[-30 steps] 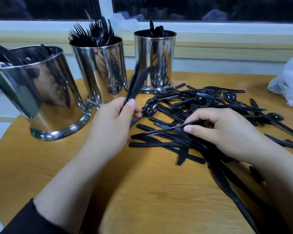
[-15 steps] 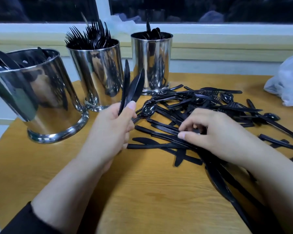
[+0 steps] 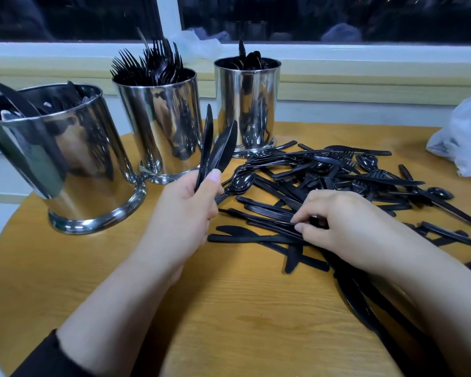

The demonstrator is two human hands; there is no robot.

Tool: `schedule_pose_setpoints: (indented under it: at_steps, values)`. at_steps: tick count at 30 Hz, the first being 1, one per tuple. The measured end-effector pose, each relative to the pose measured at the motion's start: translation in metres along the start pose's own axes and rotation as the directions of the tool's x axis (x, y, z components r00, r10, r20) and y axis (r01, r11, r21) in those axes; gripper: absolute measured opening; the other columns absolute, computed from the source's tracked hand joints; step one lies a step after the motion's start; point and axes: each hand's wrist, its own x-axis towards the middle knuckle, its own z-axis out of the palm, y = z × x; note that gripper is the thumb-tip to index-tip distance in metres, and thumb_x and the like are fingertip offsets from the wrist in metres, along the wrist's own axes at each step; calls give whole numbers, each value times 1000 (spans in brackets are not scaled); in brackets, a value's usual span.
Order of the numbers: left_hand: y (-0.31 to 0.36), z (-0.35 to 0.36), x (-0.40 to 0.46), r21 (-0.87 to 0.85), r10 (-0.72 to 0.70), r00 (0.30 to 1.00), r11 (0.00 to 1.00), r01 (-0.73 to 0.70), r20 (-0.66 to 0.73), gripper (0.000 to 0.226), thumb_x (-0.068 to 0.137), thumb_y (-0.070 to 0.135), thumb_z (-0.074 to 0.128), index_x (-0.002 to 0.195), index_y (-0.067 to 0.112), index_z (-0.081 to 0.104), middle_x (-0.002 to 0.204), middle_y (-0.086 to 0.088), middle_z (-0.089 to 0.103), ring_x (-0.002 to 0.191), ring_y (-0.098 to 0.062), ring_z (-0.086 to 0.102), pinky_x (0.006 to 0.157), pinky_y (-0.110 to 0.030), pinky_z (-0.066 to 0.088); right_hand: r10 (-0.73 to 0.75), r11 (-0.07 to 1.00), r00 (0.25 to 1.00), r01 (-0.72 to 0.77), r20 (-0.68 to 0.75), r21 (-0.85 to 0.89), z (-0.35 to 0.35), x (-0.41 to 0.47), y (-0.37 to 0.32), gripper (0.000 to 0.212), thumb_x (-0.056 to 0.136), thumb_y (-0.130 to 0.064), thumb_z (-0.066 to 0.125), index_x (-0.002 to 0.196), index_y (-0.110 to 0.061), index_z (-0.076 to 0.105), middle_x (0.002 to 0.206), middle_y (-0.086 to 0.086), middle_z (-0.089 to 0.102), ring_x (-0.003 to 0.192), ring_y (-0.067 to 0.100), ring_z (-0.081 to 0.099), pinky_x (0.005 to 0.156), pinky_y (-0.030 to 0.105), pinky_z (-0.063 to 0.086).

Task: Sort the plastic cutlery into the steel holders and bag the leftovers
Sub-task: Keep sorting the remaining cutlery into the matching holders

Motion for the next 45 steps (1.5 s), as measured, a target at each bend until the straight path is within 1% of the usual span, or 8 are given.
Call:
schedule_pose_setpoints:
  at_steps: [5, 10, 14, 19, 24, 28, 35, 45]
  values:
    - [-1, -2, 1, 102, 135, 989, 986, -129, -55, 32, 105, 37, 54, 88, 11, 58, 61, -3, 41, 49, -16, 32, 51, -33, 26, 16, 998, 984, -5, -175, 58, -3, 2, 0, 11, 95, -31, 60, 92, -34, 69, 96, -20, 60, 95, -4, 54, 79, 12, 39]
    - [1, -4, 1, 325, 270, 952, 922, -211, -147, 32, 105, 32, 53, 79, 18, 66, 68, -1, 68, 58, -11, 60, 62, -34, 49, -49, 990, 968, 79, -244, 116, -5, 0, -2, 13, 92, -26, 58, 93, -34, 68, 93, -20, 61, 97, -2, 54, 82, 15, 41]
    - [1, 2, -2, 362, 222, 974, 906, -219, 35, 28, 105, 33, 50, 84, 24, 65, 81, 7, 75, 72, -7, 70, 74, -35, 55, -157, 965, 952, 205, -263, 164, -4, 0, -7, 19, 94, -27, 56, 102, -31, 72, 97, -17, 63, 103, 7, 56, 90, 17, 40]
    - [-1, 10, -6, 335, 71, 960, 928, -163, 271, 23, 106, 35, 49, 98, 19, 64, 58, 6, 52, 43, -7, 45, 49, -18, 38, -181, 959, 915, 245, -360, 142, -3, 1, -5, 21, 95, -26, 59, 110, -29, 73, 100, -17, 65, 103, 8, 57, 93, 20, 40]
    - [-6, 8, -4, 216, 29, 985, 974, -67, 173, 34, 99, 47, 56, 100, 14, 65, 62, 9, 43, 46, -7, 35, 48, -27, 29, -18, 950, 876, 165, -482, 264, -7, 0, -3, 24, 95, -31, 64, 118, -36, 66, 108, -26, 58, 103, -4, 55, 85, 5, 37]
    - [-2, 1, 0, -5, -14, 996, 1000, 15, 87, 23, 105, 33, 55, 87, 19, 52, 63, 6, 39, 48, -12, 28, 43, -23, 22, -82, 974, 968, 129, -239, 188, -7, -1, 1, 14, 87, -47, 64, 96, -40, 71, 102, -20, 59, 103, 3, 55, 87, 20, 41]
    - [-2, 1, 0, -44, -13, 999, 999, 14, 31, 21, 108, 32, 49, 99, 17, 61, 62, 7, 36, 48, -11, 24, 47, -27, 18, -131, 991, 989, 130, 76, 9, 5, 0, -6, 25, 90, -53, 63, 114, -47, 68, 104, -26, 46, 108, -1, 39, 102, 30, 33]
    - [-1, 1, -1, -58, -9, 1000, 998, 9, 1, 21, 107, 34, 50, 99, 19, 63, 59, 8, 37, 45, -9, 26, 45, -25, 20, -181, 978, 983, 181, 9, -99, 15, 3, -14, 21, 94, -48, 61, 111, -39, 71, 98, -24, 48, 100, 1, 38, 98, 27, 27]
